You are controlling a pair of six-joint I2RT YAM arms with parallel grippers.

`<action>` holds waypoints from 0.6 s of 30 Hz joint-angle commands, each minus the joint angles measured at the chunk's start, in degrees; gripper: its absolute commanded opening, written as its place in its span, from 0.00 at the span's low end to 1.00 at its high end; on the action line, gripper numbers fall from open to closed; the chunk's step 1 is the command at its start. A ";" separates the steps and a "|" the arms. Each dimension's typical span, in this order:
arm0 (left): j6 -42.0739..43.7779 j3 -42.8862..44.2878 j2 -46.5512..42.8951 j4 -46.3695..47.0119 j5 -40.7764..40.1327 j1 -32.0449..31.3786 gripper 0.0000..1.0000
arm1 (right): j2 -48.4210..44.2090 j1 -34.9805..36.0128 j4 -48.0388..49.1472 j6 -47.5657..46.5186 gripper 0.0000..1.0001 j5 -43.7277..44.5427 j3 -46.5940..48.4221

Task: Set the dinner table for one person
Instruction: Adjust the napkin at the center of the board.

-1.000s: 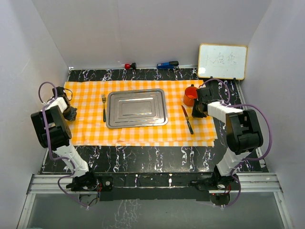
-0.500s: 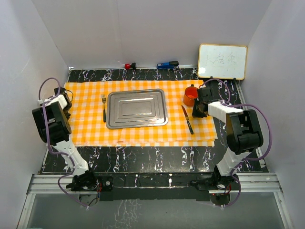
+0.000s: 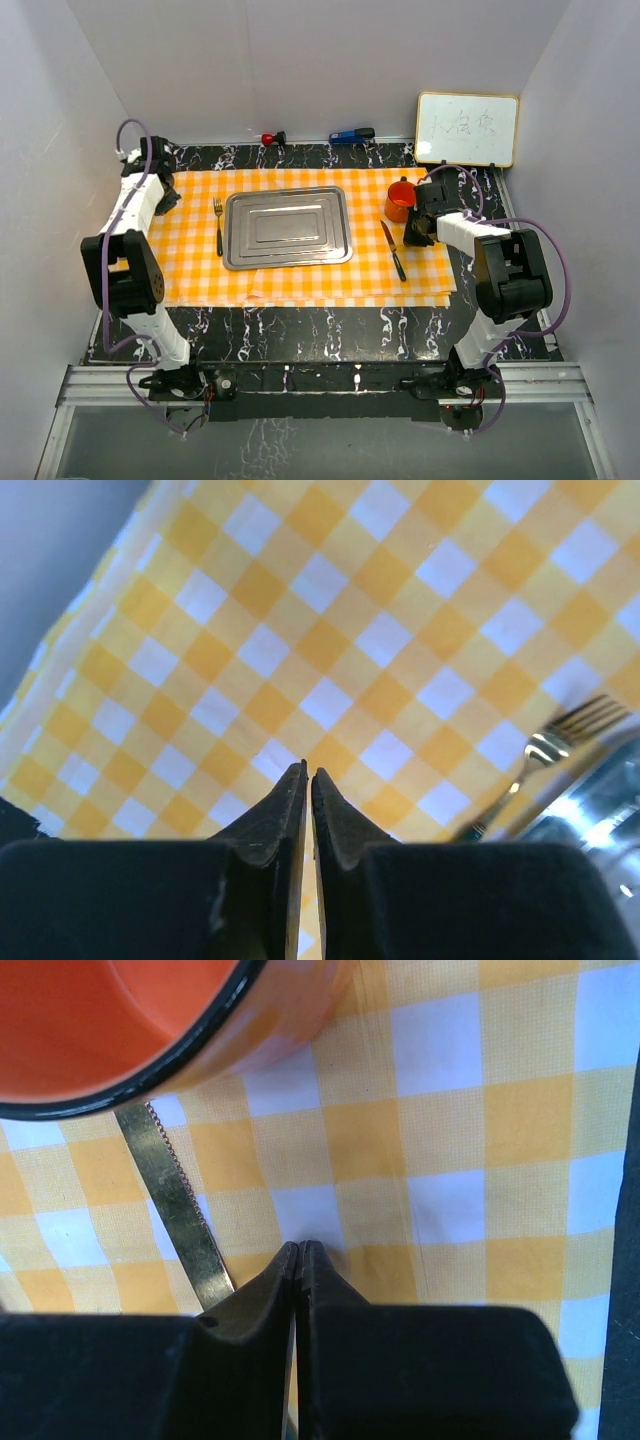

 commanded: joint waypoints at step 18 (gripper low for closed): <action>0.62 -8.85 -2.15 -3.66 18.51 -0.63 0.01 | 4.59 -0.82 1.15 -1.34 0.00 -0.34 -1.13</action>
